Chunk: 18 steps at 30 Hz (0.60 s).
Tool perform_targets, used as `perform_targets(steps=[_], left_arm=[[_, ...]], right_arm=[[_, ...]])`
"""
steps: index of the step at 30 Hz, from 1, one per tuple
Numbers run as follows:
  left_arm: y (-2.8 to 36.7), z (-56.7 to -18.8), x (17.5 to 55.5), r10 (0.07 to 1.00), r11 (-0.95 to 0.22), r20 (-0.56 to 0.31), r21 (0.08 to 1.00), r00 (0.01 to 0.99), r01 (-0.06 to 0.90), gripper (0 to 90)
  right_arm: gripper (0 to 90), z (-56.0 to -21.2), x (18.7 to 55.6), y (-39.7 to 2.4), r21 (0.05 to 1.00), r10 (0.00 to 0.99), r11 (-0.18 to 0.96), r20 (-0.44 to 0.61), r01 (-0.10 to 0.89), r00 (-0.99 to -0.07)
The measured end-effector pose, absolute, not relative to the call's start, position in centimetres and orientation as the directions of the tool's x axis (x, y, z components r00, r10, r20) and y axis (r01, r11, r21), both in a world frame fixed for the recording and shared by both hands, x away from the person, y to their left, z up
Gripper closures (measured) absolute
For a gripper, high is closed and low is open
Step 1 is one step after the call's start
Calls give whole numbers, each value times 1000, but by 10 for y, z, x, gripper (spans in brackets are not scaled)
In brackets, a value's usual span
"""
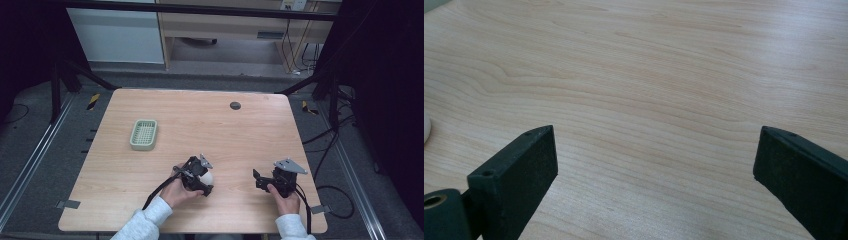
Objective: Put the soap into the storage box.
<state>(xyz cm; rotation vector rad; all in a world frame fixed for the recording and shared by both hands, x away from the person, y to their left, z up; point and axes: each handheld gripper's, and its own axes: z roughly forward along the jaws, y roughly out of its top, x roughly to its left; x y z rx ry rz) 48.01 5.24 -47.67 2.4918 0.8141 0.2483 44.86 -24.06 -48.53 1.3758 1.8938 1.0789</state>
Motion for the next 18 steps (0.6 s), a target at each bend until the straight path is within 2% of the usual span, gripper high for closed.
perform_targets(steps=[18], left_arm=[[48,-479,482,604,-704,30,488,796,516,238]], right_arm=[[43,-485,448,-240,847,947,147,29,511,-320]])
